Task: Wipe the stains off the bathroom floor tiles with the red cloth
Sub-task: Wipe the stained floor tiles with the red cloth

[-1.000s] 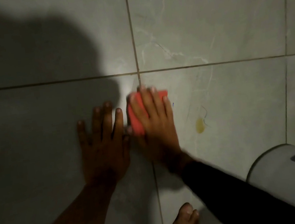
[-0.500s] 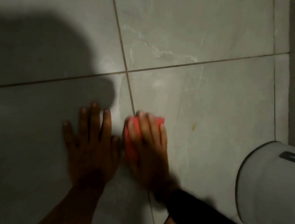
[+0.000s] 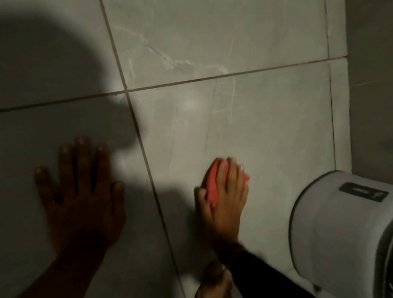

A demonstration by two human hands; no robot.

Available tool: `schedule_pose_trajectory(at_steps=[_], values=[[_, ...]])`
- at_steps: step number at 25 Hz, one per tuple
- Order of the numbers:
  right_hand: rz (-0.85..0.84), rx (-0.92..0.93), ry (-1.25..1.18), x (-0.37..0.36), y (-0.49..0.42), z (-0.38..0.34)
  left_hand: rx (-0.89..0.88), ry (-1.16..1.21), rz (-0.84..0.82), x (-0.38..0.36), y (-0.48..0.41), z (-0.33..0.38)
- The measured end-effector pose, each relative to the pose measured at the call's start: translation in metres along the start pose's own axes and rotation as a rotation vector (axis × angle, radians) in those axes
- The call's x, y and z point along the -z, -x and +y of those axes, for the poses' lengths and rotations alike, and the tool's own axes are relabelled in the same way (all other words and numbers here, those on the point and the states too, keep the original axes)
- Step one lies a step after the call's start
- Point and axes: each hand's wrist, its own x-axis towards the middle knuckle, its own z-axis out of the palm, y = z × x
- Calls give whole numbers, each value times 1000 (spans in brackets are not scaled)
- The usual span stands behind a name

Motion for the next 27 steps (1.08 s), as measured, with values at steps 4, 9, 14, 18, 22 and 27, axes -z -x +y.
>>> schedule_pose_trajectory(at_steps=[4,9,14,18,22,27], values=[[83,-364,-112,11,-12,48,-15,6,-1,-2,1,-2],[217,-297,-96,19,-102,42,-16,3,-20,-3,1,-3],[100,-262,-107,8,-12,63,-8,4,-17,-5,2,-5],[278,-483,-137,48,-162,56,-12,-4,-8,-8,2,-6],[254,-12,-60,39,-182,4,-8,-13,-19,-9,2,-7],[110,-99,-58,48,-137,39,-4,-16,0,-4,2,-4]])
